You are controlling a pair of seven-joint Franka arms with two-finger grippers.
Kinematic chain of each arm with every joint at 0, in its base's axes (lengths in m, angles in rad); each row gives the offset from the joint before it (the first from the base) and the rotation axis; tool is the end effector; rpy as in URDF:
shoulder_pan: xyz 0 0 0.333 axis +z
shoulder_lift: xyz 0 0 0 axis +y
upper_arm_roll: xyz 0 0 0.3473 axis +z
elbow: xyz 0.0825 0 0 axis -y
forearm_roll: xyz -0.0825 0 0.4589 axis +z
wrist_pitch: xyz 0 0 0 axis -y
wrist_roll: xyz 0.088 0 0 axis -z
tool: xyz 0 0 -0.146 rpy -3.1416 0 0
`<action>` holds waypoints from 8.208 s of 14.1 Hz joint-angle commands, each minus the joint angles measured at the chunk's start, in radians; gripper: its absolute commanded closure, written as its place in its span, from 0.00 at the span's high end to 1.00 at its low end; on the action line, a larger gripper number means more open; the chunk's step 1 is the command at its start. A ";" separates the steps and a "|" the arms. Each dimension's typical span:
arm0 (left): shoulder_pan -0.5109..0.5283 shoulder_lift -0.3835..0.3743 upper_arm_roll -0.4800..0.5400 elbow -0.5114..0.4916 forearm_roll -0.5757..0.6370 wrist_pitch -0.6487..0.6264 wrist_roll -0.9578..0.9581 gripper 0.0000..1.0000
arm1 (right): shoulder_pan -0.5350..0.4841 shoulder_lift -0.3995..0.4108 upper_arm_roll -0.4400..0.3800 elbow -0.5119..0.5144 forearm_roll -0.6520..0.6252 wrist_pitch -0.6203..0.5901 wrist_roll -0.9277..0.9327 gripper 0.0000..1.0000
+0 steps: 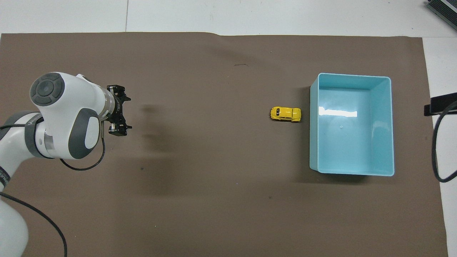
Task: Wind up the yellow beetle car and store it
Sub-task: 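Retract the left gripper while the right gripper moves in, then move the right gripper over the box toward the car, then lower the right gripper and grasp the yellow car beside the box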
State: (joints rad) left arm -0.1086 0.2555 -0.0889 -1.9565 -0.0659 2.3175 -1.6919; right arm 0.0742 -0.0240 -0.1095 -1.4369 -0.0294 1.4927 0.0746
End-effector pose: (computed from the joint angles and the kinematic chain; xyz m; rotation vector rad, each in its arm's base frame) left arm 0.6740 -0.1367 0.3047 2.1623 2.0981 0.0046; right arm 0.6132 -0.0271 0.6973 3.1091 -0.1765 0.1249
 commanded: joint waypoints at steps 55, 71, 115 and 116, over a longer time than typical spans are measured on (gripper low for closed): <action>0.130 -0.418 0.008 0.218 0.014 -0.720 1.707 1.00 | 0.128 0.256 0.082 -0.123 0.057 0.265 -1.383 1.00; 0.133 -0.395 0.037 0.315 0.043 -0.854 1.751 1.00 | 0.162 0.375 0.082 -0.200 0.063 0.484 -1.414 1.00; 0.139 -0.389 0.035 0.324 0.029 -0.840 1.735 1.00 | 0.210 0.475 0.109 -0.192 0.100 0.632 -1.327 0.00; 0.139 -0.389 0.035 0.324 0.029 -0.840 1.735 1.00 | 0.210 0.473 0.116 -0.177 0.098 0.614 -1.311 0.00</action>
State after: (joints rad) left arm 0.0192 -0.1390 -0.0480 -1.6411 -0.0301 1.4789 0.0491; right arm 0.2877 0.4525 -0.0160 -1.6626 0.0515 2.1609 -1.2786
